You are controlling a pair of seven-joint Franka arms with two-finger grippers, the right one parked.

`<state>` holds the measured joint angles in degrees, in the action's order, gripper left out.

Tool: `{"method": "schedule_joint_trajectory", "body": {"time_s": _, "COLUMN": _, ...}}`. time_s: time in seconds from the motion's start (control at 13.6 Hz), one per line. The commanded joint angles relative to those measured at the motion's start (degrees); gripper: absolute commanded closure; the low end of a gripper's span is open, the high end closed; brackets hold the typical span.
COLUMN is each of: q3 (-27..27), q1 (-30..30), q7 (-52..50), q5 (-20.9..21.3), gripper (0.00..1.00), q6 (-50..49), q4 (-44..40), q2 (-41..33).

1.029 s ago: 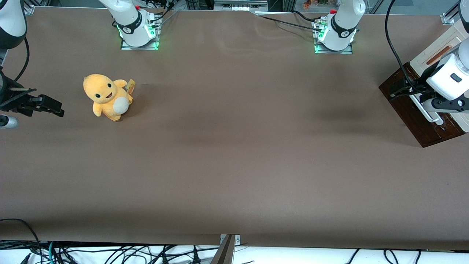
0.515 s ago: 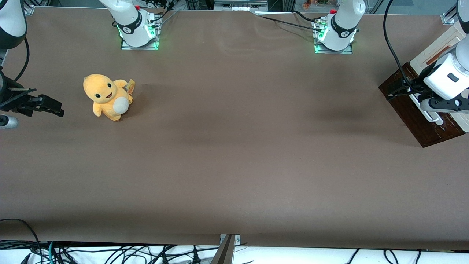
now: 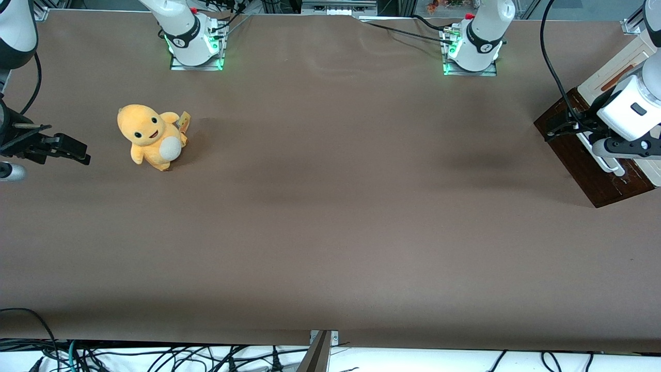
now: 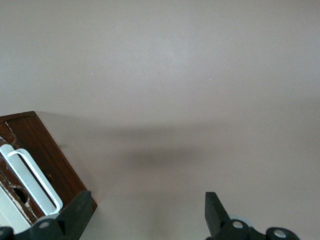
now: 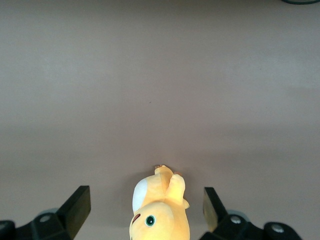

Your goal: Open lower drawer with left arm only

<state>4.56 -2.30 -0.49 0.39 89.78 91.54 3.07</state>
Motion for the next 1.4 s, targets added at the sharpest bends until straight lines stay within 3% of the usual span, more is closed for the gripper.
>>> {"method": "schedule_joint_trajectory", "body": {"time_s": 0.0, "q3": -0.2, "q1": 0.0, "q7": 0.3, "q5": -1.7, "gripper": 0.00, "q6": 0.0, "q4": 0.3, "q2": -0.5}}
{"method": "schedule_joint_trajectory", "body": {"time_s": 1.32, "q3": -0.3, "q1": -0.2, "q7": 0.3, "q5": -1.1, "gripper": 0.00, "q6": -0.3, "q4": 0.4, "q2": 0.4}}
